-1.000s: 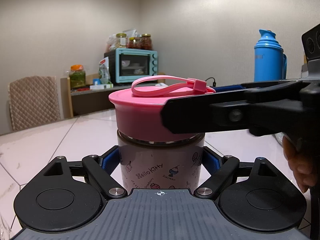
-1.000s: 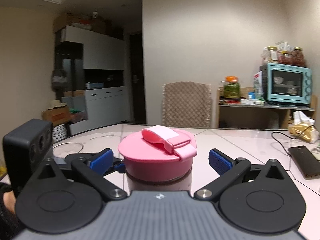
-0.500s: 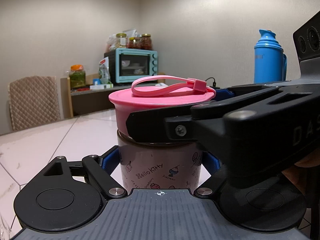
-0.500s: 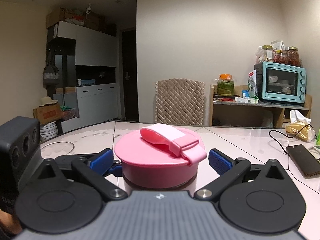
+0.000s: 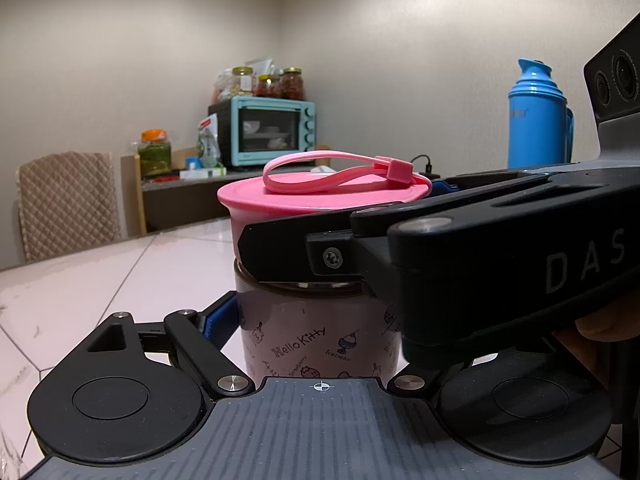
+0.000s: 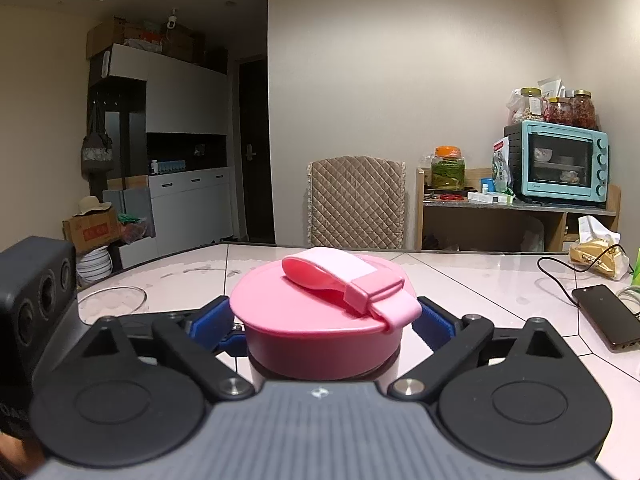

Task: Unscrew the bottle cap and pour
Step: 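Rotate the right gripper back and regrip the pink cap, then twist the cap with the right gripper while the left gripper holds the bottle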

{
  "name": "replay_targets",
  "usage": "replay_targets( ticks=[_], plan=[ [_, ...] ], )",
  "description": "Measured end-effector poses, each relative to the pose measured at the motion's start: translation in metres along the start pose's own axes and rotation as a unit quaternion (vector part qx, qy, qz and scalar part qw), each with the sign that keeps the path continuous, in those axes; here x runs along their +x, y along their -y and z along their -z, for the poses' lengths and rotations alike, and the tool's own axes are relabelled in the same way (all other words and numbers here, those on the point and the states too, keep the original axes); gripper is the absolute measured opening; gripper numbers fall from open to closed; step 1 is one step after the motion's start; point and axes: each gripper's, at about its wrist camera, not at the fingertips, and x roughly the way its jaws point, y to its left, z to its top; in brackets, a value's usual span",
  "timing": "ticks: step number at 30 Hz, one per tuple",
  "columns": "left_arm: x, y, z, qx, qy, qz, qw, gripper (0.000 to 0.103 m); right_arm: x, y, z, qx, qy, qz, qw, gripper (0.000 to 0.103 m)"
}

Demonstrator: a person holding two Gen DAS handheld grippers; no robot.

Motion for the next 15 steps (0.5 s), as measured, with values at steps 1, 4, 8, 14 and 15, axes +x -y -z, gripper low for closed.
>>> replay_targets(
  ticks=[1,4,8,14,15],
  plan=[
    [0.0,0.0,0.0,0.0,0.0,0.0,1.0,0.089,0.0,0.0,0.0,0.001,0.0,-0.001,1.0,0.092],
    [0.0,0.0,0.0,0.0,0.0,0.0,1.0,0.089,0.001,-0.002,-0.001,-0.005,-0.001,0.002,1.0,0.086],
    [0.0,0.0,0.0,0.0,0.0,0.0,1.0,0.089,0.0,-0.001,0.0,-0.015,-0.001,-0.007,1.0,0.086],
    [0.0,0.001,0.0,0.001,0.0,-0.001,1.0,0.089,0.0,0.012,-0.002,-0.047,-0.002,-0.056,0.997,0.085],
    [0.001,0.002,0.0,0.001,0.0,0.0,1.0,0.089,0.001,0.016,-0.003,-0.055,-0.001,-0.071,0.996,0.085]
  ],
)
